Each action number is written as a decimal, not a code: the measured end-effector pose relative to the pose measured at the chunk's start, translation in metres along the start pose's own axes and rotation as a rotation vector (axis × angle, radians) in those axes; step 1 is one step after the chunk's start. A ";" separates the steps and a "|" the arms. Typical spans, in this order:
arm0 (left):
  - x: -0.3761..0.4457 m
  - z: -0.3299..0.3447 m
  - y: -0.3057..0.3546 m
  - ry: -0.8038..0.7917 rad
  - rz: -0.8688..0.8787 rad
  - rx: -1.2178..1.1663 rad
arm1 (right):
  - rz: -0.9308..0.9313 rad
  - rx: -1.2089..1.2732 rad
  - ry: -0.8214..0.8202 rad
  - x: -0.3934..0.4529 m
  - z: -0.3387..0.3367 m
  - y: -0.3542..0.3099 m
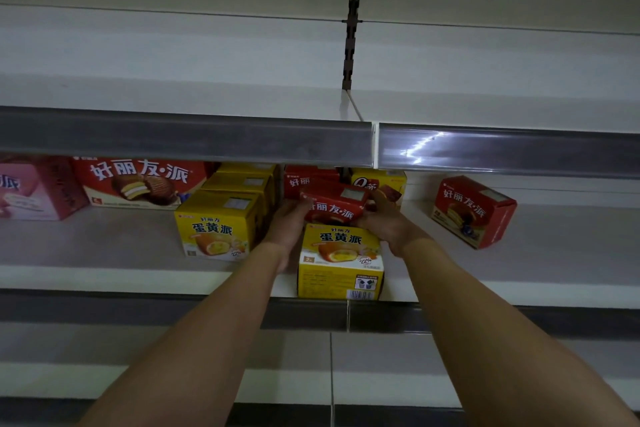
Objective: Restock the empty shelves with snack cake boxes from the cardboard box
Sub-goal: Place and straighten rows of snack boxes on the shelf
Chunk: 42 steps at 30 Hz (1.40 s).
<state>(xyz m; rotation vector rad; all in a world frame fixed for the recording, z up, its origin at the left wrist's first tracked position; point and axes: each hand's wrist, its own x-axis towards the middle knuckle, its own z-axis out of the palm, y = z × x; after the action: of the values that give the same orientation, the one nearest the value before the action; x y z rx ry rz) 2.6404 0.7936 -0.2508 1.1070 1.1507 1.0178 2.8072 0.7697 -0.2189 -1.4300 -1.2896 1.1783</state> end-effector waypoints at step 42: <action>0.052 -0.002 0.014 0.193 0.128 0.017 | 0.043 -0.244 0.107 0.055 0.043 -0.027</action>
<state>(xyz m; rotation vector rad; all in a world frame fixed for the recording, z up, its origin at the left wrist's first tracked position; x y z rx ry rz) 2.6445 0.8469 -0.2457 1.1260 1.2552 1.2378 2.7612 0.8270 -0.2063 -1.6814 -1.3685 0.9827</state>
